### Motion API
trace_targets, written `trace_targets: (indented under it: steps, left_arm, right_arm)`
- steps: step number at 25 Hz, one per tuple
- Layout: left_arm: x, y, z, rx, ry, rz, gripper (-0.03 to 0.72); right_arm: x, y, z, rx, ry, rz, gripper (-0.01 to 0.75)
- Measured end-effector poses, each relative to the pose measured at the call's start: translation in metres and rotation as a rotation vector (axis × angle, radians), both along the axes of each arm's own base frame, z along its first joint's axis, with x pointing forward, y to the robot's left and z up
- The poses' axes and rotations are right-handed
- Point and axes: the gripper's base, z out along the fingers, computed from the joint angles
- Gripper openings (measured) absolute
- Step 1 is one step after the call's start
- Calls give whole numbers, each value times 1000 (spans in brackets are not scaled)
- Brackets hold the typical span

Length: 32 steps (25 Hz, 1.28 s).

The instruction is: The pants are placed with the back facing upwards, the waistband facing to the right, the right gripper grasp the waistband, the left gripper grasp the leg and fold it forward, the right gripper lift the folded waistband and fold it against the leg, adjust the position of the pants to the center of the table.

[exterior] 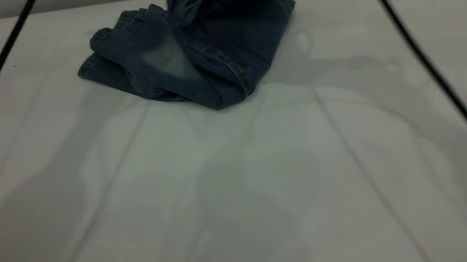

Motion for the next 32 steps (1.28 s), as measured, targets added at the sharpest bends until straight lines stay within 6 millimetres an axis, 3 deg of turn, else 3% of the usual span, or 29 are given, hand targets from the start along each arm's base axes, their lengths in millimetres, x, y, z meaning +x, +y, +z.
trace_targets:
  steps: [4,10,13,17,20,24,32]
  left_arm:
    - [-1,0,6,-4,-17,-1,569]
    - [-1,0,6,-4,-17,-1,569]
    - [-1,0,6,-5,-16,-1,569]
    - [-1,0,6,-8,-15,-1,569]
    - [-1,-3,6,-28,-7,-26,569]
    - [-4,-13,6,-60,7,-121,569]
    - [-18,-62,-5,-96,36,-366,569]
  right_arm:
    - [-1,16,-19,18,-31,20,55]
    - [-7,30,-21,40,-43,74,121]
    - [-9,33,-19,61,-40,92,276]
    - [-11,36,-18,87,-11,104,572]
    - [-14,34,-20,69,17,127,672]
    - [-11,14,-21,-6,79,149,675]
    - [2,-75,-15,-154,276,91,593]
